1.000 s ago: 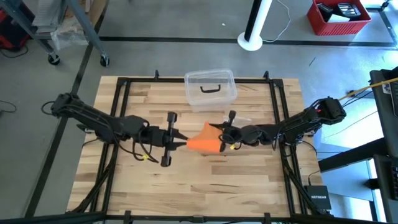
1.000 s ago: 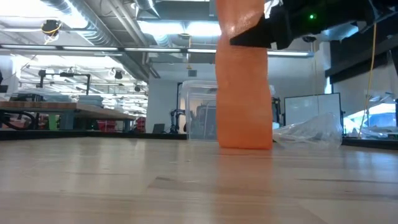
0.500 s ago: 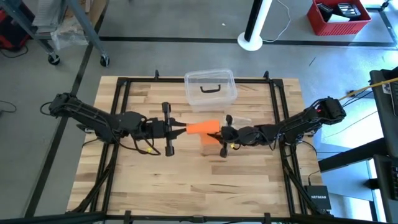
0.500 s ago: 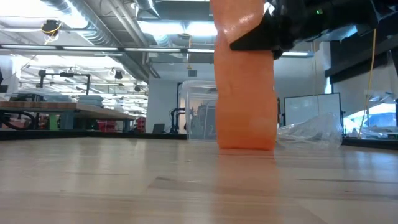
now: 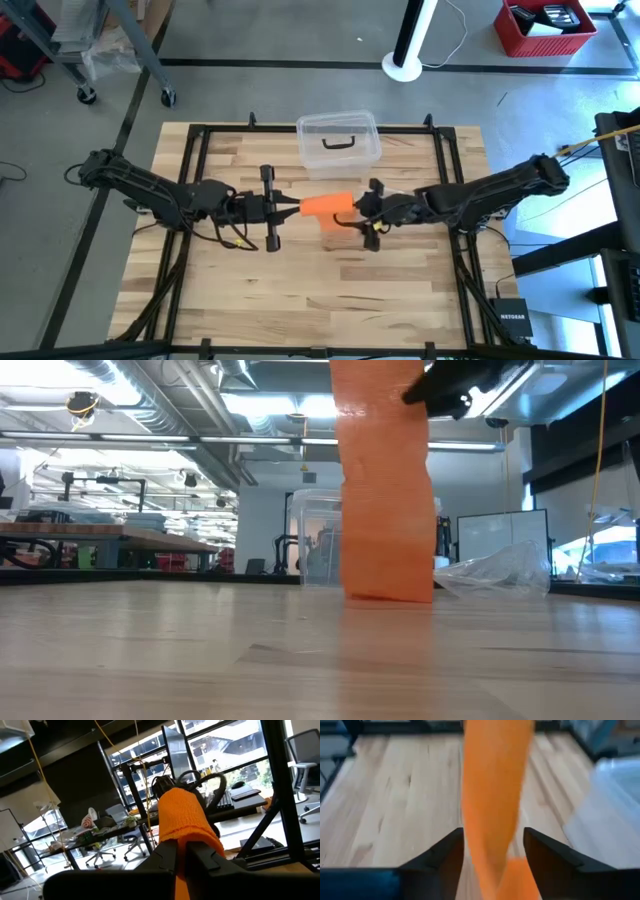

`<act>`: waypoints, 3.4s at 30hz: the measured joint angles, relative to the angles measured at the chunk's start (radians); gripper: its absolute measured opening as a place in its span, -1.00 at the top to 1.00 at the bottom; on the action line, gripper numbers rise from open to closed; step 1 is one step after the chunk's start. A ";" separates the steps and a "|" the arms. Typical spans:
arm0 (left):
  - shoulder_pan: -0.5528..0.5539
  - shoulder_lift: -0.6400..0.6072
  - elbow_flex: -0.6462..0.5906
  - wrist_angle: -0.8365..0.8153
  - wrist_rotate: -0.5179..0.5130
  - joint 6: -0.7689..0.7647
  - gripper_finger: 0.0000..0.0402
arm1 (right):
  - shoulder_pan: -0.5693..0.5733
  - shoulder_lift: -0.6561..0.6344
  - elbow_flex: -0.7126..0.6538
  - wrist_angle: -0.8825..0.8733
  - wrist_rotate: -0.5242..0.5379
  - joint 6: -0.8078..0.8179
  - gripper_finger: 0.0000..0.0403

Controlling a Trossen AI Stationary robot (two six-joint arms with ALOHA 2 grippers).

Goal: Roll bandage
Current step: Roll the orange bandage

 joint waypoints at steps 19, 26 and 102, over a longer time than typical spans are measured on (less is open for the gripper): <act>0.000 0.000 0.000 0.001 0.004 -0.014 0.93 | -0.026 0.142 -0.513 1.115 -0.026 -0.143 0.08; 0.000 0.000 0.000 0.003 0.004 -0.022 0.93 | -0.026 0.235 -0.450 1.135 -0.026 -0.209 0.18; -0.056 -0.058 0.000 -0.040 0.032 0.036 0.92 | -0.088 0.026 -0.067 0.335 0.081 -0.441 1.00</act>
